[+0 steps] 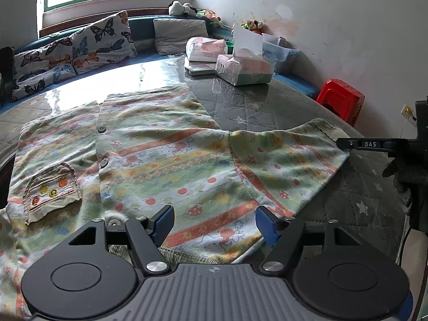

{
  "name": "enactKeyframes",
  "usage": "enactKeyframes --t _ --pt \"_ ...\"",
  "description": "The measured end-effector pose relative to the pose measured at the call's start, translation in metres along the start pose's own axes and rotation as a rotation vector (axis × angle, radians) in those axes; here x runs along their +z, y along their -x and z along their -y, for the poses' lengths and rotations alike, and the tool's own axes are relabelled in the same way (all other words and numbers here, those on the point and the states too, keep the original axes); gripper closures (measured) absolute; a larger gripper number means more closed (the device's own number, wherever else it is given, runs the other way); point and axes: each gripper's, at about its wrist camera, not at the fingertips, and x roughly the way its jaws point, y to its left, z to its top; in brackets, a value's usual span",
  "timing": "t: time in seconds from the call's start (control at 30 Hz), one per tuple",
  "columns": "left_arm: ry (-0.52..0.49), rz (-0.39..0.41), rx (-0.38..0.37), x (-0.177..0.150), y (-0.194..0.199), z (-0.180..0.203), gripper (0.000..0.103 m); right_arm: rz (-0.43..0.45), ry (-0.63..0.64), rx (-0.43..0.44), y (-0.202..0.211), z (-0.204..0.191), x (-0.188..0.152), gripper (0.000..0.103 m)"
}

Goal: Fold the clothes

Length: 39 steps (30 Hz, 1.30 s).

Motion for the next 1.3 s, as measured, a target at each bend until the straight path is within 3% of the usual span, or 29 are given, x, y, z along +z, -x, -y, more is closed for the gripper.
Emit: enactKeyframes --t 0.53,0.77,1.07,1.3 --pt "-0.073 -0.012 0.022 0.000 -0.024 0.021 0.033 0.081 0.026 0.026 0.026 -0.008 0.020 0.094" --pt "-0.018 0.061 0.023 0.003 0.006 0.005 0.033 0.148 0.099 0.101 0.060 -0.038 0.043 0.095" --pt "0.107 0.142 0.121 -0.010 0.053 -0.052 0.031 0.199 0.283 0.294 0.088 -0.137 0.071 0.095" --pt "0.205 0.177 0.171 -0.034 0.082 -0.091 0.030 0.158 0.444 0.430 0.081 -0.230 0.066 0.095"
